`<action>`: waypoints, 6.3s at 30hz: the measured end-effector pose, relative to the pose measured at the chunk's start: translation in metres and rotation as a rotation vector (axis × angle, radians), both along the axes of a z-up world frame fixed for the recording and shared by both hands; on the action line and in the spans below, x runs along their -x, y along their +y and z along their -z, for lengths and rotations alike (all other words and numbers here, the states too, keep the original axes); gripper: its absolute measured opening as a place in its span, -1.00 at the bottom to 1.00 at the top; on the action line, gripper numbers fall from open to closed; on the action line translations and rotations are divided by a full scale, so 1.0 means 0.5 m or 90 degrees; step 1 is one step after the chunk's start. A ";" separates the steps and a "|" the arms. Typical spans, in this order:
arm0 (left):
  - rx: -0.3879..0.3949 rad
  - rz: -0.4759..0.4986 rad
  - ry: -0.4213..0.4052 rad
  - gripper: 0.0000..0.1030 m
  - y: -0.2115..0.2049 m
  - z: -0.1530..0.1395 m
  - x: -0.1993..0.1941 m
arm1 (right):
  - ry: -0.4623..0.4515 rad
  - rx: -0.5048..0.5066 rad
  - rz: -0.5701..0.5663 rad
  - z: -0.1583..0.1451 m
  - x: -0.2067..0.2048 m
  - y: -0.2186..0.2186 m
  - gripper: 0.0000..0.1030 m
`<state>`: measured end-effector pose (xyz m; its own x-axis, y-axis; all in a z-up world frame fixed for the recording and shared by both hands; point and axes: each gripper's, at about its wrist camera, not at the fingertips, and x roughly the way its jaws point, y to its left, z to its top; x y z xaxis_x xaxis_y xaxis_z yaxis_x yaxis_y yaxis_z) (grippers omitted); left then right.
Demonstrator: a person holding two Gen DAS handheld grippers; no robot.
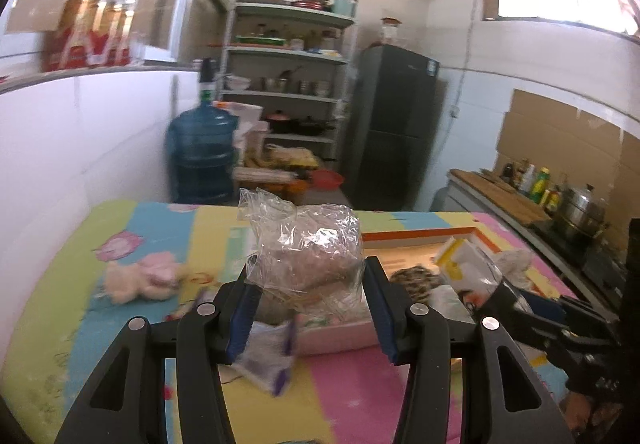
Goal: Organize soft objects
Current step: 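Lift and carry the clear bag and snack bag into the box with both tools, then open both tools to release the bags in the box, then move both open tools from the box toward the plush toy and snack bag, then grasp the purple-and-white snack bag with the right tool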
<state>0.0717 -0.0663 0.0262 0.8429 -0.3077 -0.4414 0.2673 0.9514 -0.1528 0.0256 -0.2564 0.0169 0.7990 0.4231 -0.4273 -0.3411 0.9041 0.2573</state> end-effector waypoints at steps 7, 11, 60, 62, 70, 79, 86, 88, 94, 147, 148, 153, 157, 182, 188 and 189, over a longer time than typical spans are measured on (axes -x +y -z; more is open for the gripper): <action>-0.007 0.079 0.008 0.01 -0.127 -0.006 -0.035 | -0.014 0.009 0.074 -0.008 -0.016 -0.103 -0.23; -0.013 0.107 0.017 0.01 -0.192 -0.005 -0.058 | -0.019 0.018 0.111 -0.010 -0.029 -0.158 -0.23; -0.028 0.131 0.310 0.12 -0.439 0.188 -0.374 | 0.161 0.086 0.151 0.126 -0.311 -0.307 -0.20; -0.026 0.133 0.306 0.13 -0.439 0.187 -0.371 | 0.161 0.074 0.147 0.127 -0.310 -0.310 -0.19; -0.018 0.138 0.286 0.25 -0.432 0.171 -0.348 | 0.151 0.050 0.152 0.121 -0.301 -0.321 -0.17; -0.012 0.134 0.267 0.34 -0.401 0.148 -0.313 | 0.132 0.025 0.168 0.100 -0.271 -0.327 -0.17; -0.014 0.136 0.244 0.34 -0.379 0.129 -0.275 | 0.115 0.013 0.170 0.084 -0.243 -0.318 -0.16; -0.009 0.137 0.239 0.34 -0.370 0.125 -0.265 | 0.110 0.012 0.168 0.078 -0.233 -0.311 -0.16; 0.011 0.133 0.211 0.34 -0.333 0.100 -0.225 | 0.093 0.010 0.160 0.056 -0.203 -0.288 -0.16; -0.014 -0.042 0.005 0.35 0.068 0.047 0.064 | 0.030 0.047 0.048 -0.009 -0.012 0.057 0.32; -0.018 -0.047 0.001 0.36 0.074 0.048 0.067 | 0.031 0.049 0.042 -0.007 -0.012 0.068 0.32; -0.016 -0.063 -0.003 0.46 0.122 0.061 0.076 | 0.039 0.056 0.016 0.005 -0.014 0.106 0.32; -0.005 -0.084 0.002 0.47 0.169 0.070 0.074 | 0.051 0.060 -0.009 0.018 -0.022 0.140 0.33; 0.011 -0.156 0.031 0.47 0.333 0.108 0.051 | 0.099 0.401 -0.305 0.091 -0.217 0.450 0.33; 0.031 -0.157 0.040 0.47 0.358 0.121 0.041 | 0.113 0.512 -0.305 0.141 -0.241 0.487 0.33; 0.035 -0.157 0.043 0.47 0.363 0.124 0.038 | 0.116 0.527 -0.305 0.150 -0.243 0.492 0.33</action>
